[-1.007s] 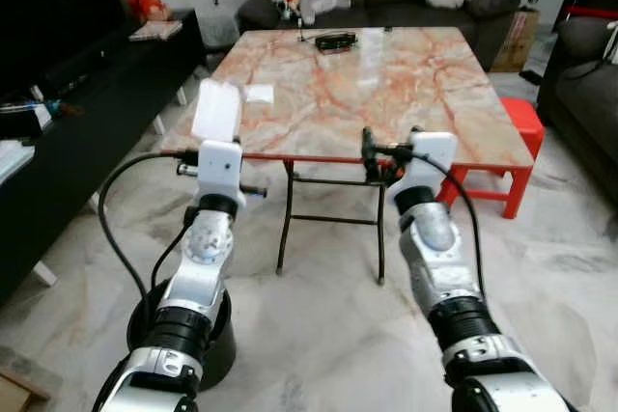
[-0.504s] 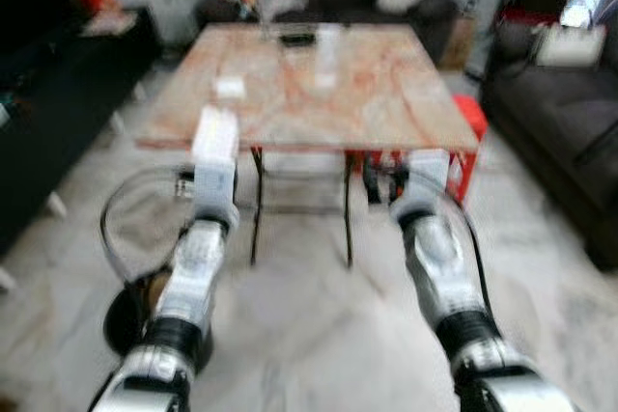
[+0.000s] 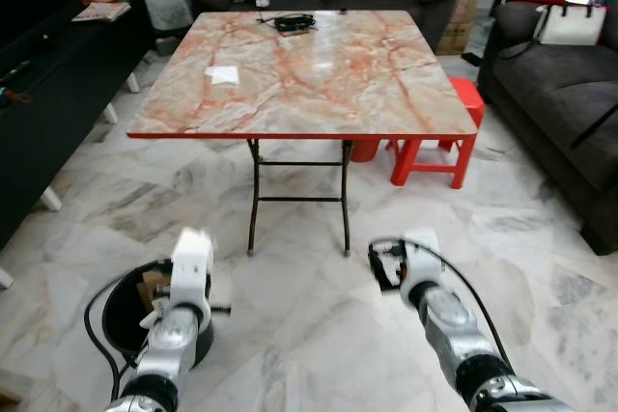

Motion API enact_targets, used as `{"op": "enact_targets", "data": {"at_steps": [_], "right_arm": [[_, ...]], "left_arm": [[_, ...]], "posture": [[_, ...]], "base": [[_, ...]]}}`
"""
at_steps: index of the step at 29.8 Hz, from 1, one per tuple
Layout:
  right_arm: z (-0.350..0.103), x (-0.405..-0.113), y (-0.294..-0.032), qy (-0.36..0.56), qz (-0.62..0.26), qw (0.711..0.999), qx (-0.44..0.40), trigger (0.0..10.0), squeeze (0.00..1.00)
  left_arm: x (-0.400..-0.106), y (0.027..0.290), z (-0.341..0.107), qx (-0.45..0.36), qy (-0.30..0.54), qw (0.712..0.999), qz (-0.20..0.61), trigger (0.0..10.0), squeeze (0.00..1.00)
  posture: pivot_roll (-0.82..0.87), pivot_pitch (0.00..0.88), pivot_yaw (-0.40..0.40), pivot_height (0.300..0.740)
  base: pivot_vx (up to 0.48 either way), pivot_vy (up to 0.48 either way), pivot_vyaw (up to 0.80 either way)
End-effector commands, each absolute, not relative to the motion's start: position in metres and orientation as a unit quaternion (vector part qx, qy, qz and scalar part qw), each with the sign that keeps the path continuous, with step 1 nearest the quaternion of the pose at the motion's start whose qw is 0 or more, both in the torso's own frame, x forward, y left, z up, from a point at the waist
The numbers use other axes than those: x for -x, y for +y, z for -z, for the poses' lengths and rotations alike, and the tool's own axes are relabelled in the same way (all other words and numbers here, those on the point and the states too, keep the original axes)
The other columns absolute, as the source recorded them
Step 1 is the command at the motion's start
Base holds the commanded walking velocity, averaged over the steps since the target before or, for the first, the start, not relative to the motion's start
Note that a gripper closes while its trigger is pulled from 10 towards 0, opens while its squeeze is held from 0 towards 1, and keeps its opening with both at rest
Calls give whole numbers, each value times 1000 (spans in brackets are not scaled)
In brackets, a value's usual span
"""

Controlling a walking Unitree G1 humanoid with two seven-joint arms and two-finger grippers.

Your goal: Picking trash to rubbish bin

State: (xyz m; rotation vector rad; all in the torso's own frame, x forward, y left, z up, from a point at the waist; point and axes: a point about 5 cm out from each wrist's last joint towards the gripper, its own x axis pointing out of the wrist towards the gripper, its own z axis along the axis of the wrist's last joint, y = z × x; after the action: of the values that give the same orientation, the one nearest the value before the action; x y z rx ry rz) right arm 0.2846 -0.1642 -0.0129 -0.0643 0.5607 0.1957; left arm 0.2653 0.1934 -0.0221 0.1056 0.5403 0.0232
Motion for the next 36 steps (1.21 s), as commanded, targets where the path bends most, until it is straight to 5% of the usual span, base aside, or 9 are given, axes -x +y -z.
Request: {"op": "enact_targets", "data": {"at_steps": [1, 13, 36], "right_arm": [[22, -276, -162, 307, -112, 944, 39, 10000, 0], [57, -231, -187, 405, -31, 913, 19, 10000, 0], [59, -228, -177, 402, -40, 915, 9, 10000, 0]], "left_arm": [[-250, 197, 36, -60, 312, 948, -8, 10000, 0], [-210, 209, 64, -38, 387, 920, -58, 10000, 0], [-212, 204, 64, -41, 384, 921, -50, 10000, 0]], "posture": [[-40, 0, 4, 740], [-28, 0, -1, 740], [-29, 0, 6, 740]], "base": [[0, 0, 0], [0, 0, 0], [0, 0, 800]]}}
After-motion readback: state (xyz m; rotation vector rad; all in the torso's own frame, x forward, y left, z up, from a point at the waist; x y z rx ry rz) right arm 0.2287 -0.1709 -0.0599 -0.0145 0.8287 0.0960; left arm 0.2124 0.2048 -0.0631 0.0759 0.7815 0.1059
